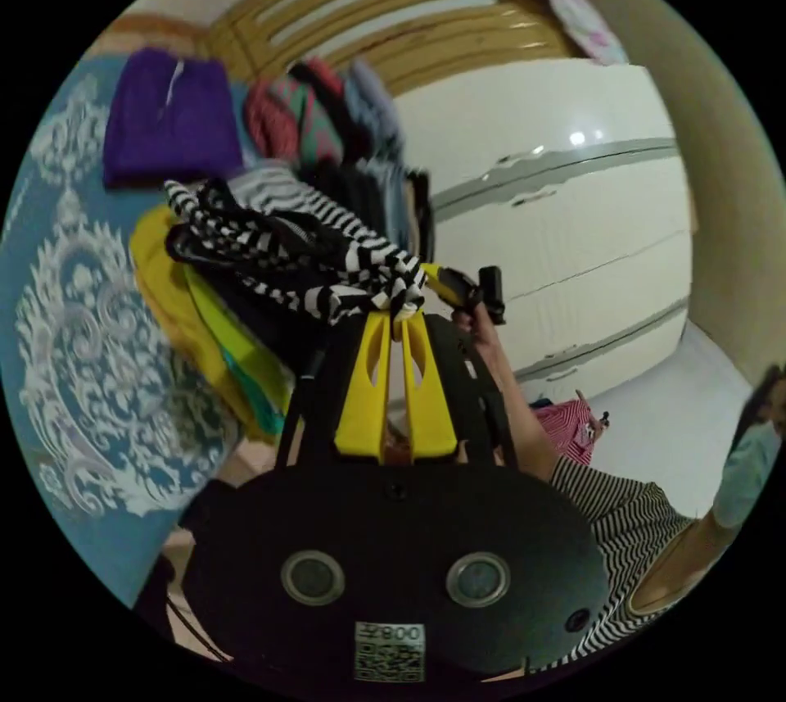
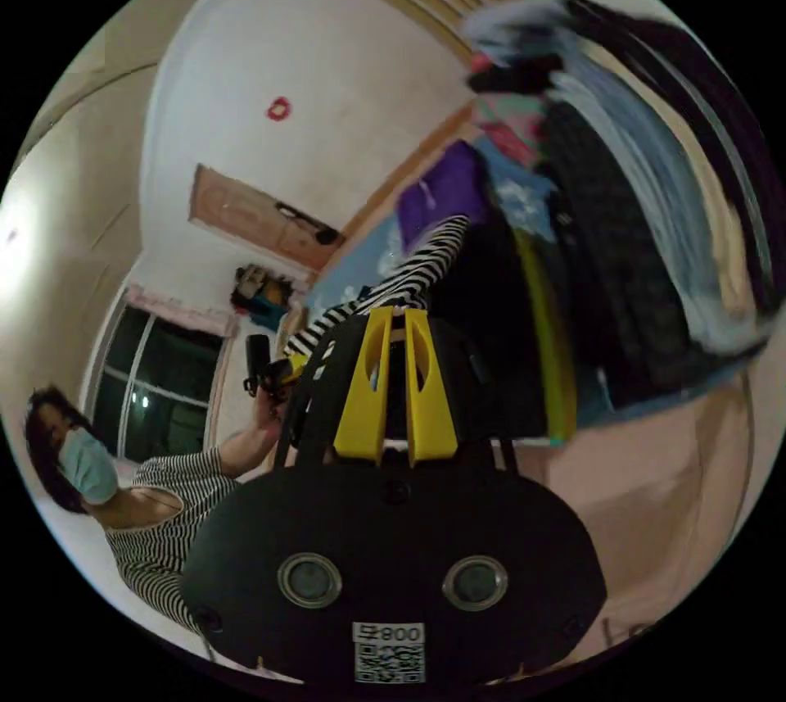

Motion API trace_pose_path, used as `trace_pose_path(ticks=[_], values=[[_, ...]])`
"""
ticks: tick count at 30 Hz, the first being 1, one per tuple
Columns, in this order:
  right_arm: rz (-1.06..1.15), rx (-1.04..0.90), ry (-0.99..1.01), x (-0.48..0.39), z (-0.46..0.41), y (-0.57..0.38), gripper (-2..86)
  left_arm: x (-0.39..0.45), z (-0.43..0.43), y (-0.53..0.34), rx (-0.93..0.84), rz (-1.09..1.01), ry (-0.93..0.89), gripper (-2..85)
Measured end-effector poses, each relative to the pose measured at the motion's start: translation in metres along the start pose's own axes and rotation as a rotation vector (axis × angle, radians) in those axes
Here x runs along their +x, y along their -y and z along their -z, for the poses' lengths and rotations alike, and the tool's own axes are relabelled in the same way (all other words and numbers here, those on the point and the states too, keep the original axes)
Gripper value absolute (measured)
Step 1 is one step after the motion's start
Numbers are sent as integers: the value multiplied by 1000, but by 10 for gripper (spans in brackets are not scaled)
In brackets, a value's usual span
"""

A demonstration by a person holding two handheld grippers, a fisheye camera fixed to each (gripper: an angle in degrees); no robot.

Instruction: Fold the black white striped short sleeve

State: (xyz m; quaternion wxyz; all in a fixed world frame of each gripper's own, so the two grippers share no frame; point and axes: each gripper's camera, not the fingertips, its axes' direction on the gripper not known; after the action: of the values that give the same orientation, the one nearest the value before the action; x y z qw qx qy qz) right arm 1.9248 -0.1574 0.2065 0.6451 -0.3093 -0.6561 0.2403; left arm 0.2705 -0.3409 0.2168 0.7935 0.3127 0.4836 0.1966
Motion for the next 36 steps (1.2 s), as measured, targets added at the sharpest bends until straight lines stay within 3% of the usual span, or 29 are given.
trace_pose_path(ticks=[4, 15, 25, 31, 33, 36], values=[[-178, -23, 28, 61, 18, -29, 12, -74, -80, -19, -107, 111, -34, 22], [-150, -121, -110, 80, 58, -27, 10, -182, -162, -25, -152, 124, -6, 21], [-178, -46, -112, 80, 70, -39, 7, -272, -155, -58, -88, 229, -103, 30], [-188, 103, -242, 57, 87, -50, 1, -295, -140, -64, -19, 192, -123, 21], [-115, 163, -215, 33, 86, -52, 1, -295, -144, -57, -24, 148, -109, 17], [10, 73, -320, -4, 56, -44, 0, -298, -158, -47, -69, 72, -47, 12]])
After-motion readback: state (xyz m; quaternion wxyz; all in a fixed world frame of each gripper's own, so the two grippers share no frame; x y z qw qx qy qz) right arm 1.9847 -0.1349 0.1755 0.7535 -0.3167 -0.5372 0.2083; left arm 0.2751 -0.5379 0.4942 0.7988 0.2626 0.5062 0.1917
